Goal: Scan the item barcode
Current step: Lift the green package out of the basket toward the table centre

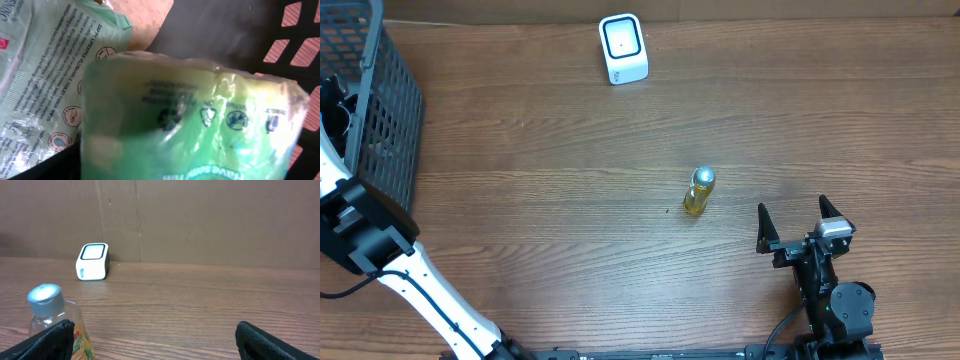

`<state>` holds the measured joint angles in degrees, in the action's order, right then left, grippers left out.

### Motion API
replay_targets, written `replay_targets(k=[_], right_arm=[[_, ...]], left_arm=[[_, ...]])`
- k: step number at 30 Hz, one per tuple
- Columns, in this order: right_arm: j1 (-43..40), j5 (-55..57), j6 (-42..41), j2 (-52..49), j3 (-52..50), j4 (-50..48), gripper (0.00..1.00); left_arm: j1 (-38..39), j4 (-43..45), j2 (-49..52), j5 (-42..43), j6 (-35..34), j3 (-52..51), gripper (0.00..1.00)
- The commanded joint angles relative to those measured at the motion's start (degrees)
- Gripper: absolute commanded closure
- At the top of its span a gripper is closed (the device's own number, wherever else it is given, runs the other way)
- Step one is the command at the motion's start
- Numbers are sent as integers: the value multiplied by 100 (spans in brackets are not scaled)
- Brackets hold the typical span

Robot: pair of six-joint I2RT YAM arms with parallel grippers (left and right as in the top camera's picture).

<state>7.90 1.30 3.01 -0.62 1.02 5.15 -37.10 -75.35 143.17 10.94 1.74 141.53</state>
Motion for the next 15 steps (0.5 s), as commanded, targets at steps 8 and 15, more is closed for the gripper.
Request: replay_targets(k=[8, 15], right_arm=[[-15, -11, 7, 46, -57, -37, 0], [-15, -11, 7, 46, -57, -37, 0]], left_arm=[[48, -85, 94, 48, 87, 59, 48], [13, -238, 2, 63, -70, 70, 56]])
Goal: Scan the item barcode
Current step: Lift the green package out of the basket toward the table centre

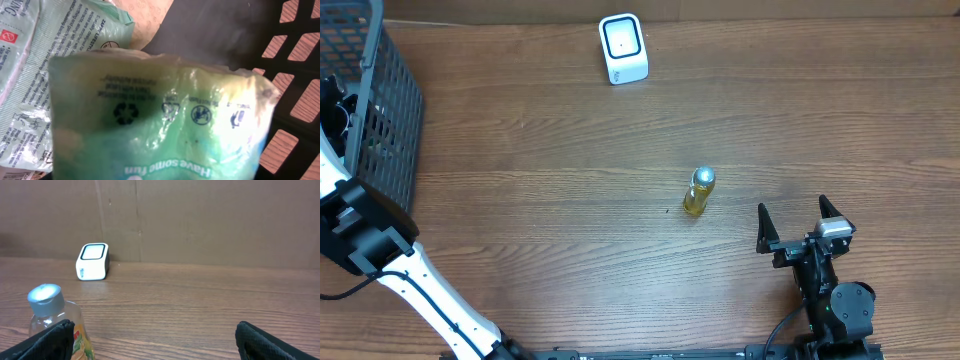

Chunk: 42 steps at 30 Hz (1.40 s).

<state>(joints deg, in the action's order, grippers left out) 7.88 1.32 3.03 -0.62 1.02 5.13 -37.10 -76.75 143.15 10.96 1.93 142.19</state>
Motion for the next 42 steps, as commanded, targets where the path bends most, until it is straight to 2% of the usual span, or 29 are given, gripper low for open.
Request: replay_targets(k=[1, 16, 25, 32, 36, 42], right_arm=[[-13, -13, 4, 46, -57, -35, 0], [-13, -13, 4, 46, -57, -35, 0], [-13, -13, 4, 46, -57, -33, 0], [-13, -13, 4, 46, -57, -35, 0], [-13, -13, 4, 46, -57, -35, 0], [-13, -13, 4, 46, -57, -35, 0]], left_arm=[[11, -98, -48, 63, -98, 11, 55], [-11, 0, -1845, 50, -369, 15, 54], [2, -33, -3064, 120, -868, 15, 53], [101, -114, -3856, 726, -990, 15, 53], [278, -212, -4210, 1032, -990, 15, 54], [907, -501, -4577, 1027, -931, 13, 53]])
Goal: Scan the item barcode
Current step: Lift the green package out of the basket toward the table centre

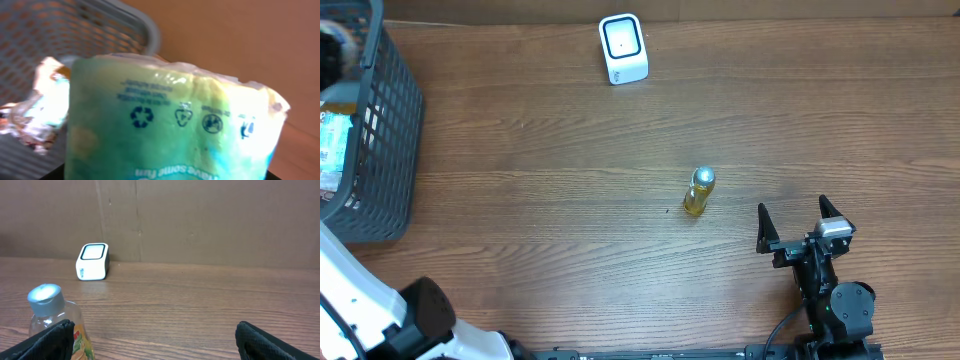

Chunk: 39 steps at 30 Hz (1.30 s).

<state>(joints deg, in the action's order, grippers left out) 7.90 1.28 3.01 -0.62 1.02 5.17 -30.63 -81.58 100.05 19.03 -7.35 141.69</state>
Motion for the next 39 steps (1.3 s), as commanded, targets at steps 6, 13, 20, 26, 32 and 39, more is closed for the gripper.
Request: replay_targets(k=[6, 13, 20, 26, 32, 39], right_arm=[[-15, -9, 7, 46, -57, -37, 0], [-15, -9, 7, 46, -57, -39, 0], [-15, -9, 7, 46, -57, -39, 0], [-15, -9, 4, 46, -57, -39, 0], [-15, -9, 7, 46, -57, -39, 0], [-15, -9, 7, 46, -57, -39, 0]], left_arm=[[903, -310, -319, 138, 146, 63, 53], [1657, -586, -308, -177, 293, 59, 53], [2544, -1045, -297, -944, 308, 52, 53], [3272, -1276, -286, -1032, 280, 44, 52], [3901, -1368, -221, -1167, 74, -22, 52], [4645, -1259, -116, -1878, -745, -623, 53]])
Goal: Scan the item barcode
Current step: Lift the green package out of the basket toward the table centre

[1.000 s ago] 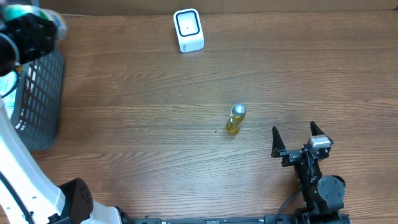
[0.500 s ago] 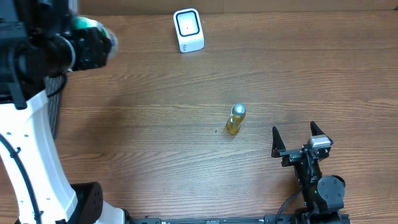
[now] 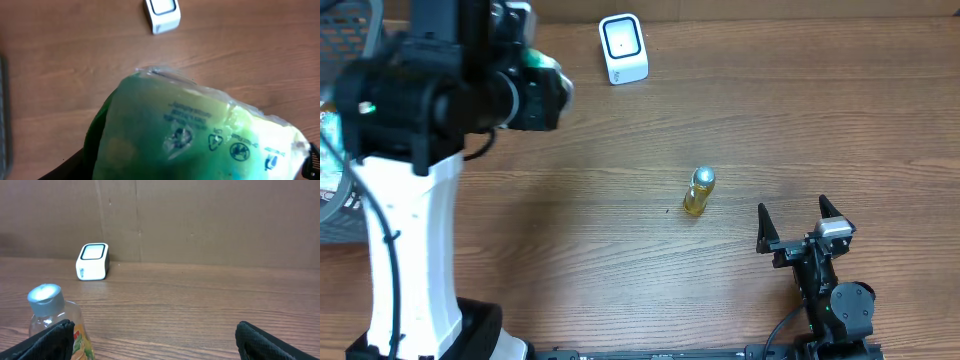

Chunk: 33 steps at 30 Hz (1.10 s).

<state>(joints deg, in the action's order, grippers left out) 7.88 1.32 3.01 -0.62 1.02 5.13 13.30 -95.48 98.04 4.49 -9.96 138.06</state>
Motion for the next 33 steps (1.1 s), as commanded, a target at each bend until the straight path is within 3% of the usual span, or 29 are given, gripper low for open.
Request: replay_targets(k=[1, 16, 27, 33], right_arm=[[-13, -13, 7, 46, -57, -35, 0], [-13, -13, 7, 46, -57, -33, 0], [-13, -13, 7, 46, -57, -35, 0], [-13, -13, 7, 46, -57, -33, 0]], left_arm=[[376, 229, 85, -490, -586, -435, 53], [1720, 1993, 85, -627, -1207, -2975, 53], [2046, 2420, 85, -765, -2356, -3703, 60], [2129, 2702, 85, -765, -2457, -4127, 60]])
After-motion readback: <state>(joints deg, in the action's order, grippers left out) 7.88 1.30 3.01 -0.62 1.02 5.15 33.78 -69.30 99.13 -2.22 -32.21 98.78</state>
